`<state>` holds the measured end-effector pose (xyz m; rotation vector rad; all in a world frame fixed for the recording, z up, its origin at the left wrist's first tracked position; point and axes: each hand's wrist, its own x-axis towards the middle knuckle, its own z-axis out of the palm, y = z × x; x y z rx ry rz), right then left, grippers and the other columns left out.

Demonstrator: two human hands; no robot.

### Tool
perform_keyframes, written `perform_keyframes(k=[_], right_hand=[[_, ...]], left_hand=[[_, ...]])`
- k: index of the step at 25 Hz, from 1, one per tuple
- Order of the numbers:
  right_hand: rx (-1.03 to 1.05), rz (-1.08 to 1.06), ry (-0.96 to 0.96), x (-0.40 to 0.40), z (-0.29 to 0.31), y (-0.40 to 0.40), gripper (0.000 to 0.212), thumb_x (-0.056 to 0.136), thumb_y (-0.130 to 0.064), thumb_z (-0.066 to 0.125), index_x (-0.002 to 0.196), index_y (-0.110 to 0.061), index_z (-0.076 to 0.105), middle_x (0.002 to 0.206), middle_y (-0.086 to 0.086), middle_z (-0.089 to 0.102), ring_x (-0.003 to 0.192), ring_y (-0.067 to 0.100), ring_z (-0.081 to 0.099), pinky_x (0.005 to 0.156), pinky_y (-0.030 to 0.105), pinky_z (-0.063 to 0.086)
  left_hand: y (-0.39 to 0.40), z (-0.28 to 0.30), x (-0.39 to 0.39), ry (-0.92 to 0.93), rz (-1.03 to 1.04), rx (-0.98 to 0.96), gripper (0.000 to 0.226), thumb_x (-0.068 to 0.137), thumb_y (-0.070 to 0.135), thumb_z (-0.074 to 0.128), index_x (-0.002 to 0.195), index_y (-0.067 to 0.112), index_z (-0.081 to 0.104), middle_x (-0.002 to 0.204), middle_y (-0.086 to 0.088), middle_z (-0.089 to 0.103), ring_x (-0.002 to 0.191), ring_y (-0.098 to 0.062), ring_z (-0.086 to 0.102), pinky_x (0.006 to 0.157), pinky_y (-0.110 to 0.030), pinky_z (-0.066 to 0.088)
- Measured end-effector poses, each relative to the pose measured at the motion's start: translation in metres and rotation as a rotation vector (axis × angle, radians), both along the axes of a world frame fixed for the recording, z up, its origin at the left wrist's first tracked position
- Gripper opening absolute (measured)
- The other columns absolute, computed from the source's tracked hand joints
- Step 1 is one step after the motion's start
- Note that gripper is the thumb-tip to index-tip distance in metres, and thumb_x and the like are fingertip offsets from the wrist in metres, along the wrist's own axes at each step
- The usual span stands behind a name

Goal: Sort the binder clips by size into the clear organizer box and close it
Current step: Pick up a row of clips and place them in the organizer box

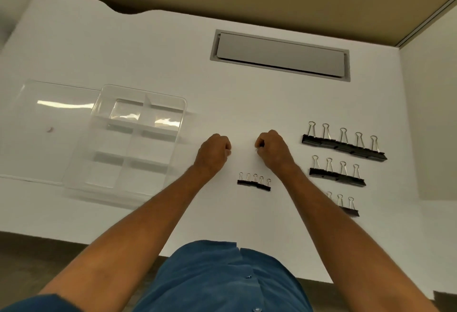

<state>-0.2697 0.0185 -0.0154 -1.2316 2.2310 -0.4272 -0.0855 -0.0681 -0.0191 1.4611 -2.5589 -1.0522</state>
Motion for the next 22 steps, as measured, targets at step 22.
perform_keyframes(k=[22], right_hand=[[-0.059, -0.814, -1.826, 0.096, 0.082, 0.009, 0.016, 0.082, 0.0, 0.042, 0.086, 0.0, 0.058, 0.093, 0.016, 0.069, 0.077, 0.023, 0.072, 0.079, 0.03, 0.058]], left_hand=[[0.068, 0.1, 0.025, 0.381, 0.364, 0.068, 0.006, 0.087, 0.016, 0.07, 0.092, 0.02, 0.071, 0.087, 0.012, 0.068, 0.081, -0.004, 0.064, 0.073, -0.019, 0.052]])
